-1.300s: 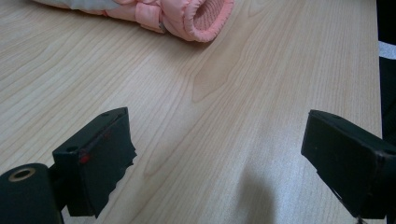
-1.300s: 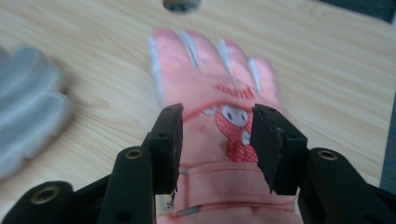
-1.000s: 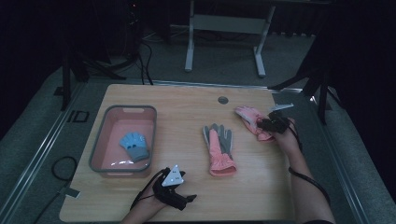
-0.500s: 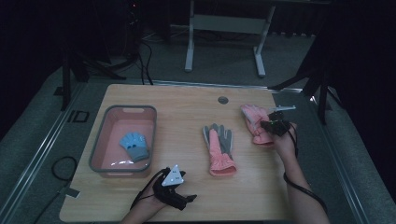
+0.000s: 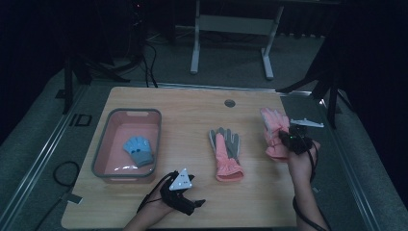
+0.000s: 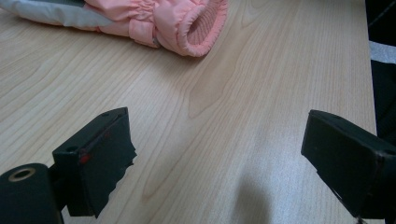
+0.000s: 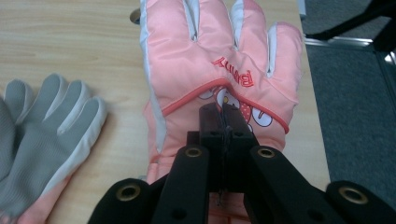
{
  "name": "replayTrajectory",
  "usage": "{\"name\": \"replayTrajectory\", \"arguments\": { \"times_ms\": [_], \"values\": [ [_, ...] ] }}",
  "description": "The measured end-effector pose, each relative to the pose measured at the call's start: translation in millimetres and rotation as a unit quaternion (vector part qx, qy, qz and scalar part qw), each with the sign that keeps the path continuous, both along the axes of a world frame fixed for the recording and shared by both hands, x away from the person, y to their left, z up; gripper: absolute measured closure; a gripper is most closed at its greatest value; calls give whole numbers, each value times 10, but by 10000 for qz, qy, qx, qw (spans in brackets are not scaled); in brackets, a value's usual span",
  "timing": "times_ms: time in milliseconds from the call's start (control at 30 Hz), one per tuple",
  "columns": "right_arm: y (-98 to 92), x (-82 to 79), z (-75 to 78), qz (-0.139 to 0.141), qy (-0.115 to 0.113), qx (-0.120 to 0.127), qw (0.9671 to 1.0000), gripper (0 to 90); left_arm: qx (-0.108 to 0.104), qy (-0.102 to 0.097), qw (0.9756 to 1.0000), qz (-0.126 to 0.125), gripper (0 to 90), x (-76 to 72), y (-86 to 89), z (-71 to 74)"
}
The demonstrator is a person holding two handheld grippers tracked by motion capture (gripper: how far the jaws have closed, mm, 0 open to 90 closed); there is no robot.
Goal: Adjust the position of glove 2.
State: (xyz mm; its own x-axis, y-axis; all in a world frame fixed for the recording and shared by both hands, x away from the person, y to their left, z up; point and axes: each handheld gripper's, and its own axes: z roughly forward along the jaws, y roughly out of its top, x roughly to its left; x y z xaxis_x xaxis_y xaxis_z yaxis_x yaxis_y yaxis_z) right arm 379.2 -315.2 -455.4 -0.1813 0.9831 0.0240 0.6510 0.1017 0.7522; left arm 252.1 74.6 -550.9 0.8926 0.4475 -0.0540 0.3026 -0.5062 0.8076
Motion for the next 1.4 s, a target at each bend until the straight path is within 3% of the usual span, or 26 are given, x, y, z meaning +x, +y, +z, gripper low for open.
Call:
{"name": "replayTrajectory", "arguments": {
  "times_ms": [200, 367, 633, 833, 1067, 1133, 1400],
  "values": [
    [37, -275, -76, -147, 67, 105, 9998, 891, -11, -2, 10000, -5, 89, 8, -7, 4],
    [84, -409, -229, -223, 168, 122, 9995, 890, 23, -18, 10000, -7, 89, 17, -6, 2],
    [159, -318, -568, -302, 510, 128, 9982, 882, 61, -19, 10000, -32, 89, 13, -18, -5],
    [156, -290, -669, -266, 512, 135, 9982, 846, 45, -21, 10000, -5, 89, 11, -12, -6],
    [91, -309, -589, 181, 455, -123, 9987, 684, 67, -30, 10000, -14, 89, -1, -11, -7],
    [17, -320, -535, 398, 335, 34, 9986, 641, 62, -27, 10000, -7, 89, 0, -9, -5],
    [-232, -326, -347, 1126, 207, -30, 9934, 628, 72, -36, 10000, -6, 89, -11, -14, 1]
  ]
}}
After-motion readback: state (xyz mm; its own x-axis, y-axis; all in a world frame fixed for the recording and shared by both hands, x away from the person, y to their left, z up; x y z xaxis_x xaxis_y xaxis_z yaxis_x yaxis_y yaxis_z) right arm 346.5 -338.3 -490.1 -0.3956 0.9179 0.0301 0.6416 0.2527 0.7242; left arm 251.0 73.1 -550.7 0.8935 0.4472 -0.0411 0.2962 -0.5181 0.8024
